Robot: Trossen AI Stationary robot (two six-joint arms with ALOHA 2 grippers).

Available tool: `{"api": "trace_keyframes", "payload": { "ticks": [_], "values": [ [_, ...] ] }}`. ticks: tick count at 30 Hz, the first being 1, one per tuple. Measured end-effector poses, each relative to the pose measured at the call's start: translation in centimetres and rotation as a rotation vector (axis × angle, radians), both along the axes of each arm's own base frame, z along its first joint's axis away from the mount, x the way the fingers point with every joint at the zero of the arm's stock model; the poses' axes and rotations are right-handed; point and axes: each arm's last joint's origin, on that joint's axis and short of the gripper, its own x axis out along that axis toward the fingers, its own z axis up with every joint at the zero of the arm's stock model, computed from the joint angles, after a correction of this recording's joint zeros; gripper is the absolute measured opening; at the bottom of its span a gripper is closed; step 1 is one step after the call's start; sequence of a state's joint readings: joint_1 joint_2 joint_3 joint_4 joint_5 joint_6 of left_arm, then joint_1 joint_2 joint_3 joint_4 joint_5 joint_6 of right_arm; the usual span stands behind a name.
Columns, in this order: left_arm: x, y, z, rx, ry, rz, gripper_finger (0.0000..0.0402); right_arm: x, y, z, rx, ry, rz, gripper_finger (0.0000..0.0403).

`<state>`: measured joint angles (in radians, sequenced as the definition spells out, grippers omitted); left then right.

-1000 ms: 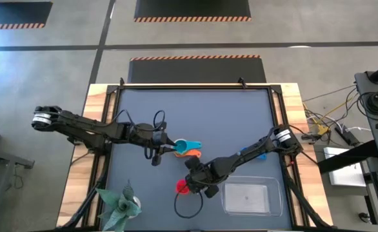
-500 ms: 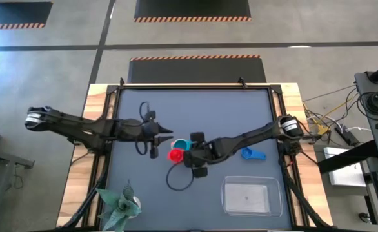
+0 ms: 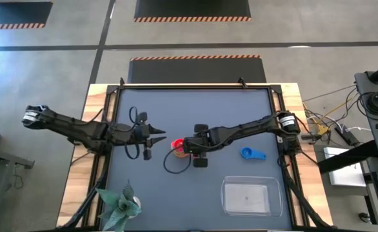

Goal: Nest measuring cups in basket
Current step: Stack the red measuring cup on top of the light blue measuring cup, then stack the blue measuring cup on top of the red measuring cup

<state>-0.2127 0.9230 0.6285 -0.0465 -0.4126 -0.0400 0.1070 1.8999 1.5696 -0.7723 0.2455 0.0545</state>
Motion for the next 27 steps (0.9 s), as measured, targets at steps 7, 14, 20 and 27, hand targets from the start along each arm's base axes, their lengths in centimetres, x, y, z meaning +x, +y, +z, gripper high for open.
{"api": "trace_keyframes", "payload": {
  "ticks": [7,14,20,27],
  "values": [
    [0.1,0.0,-0.1,0.002,0.005,0.000,0.0074,-0.1,0.2,0.0,0.015,0.011,0.012,0.0204],
    [0.1,0.0,-0.2,0.002,0.005,0.000,0.0074,-2.7,-0.1,1.9,0.012,0.193,-0.074,0.0229],
    [0.1,0.0,-0.2,0.001,0.008,-0.002,0.0074,-6.1,0.4,4.0,0.026,0.225,-0.155,0.0221],
    [0.5,-0.1,-0.7,-0.006,0.032,0.002,0.0074,-12.4,0.6,5.2,-0.019,0.133,-0.261,0.0208]
  ]
}}
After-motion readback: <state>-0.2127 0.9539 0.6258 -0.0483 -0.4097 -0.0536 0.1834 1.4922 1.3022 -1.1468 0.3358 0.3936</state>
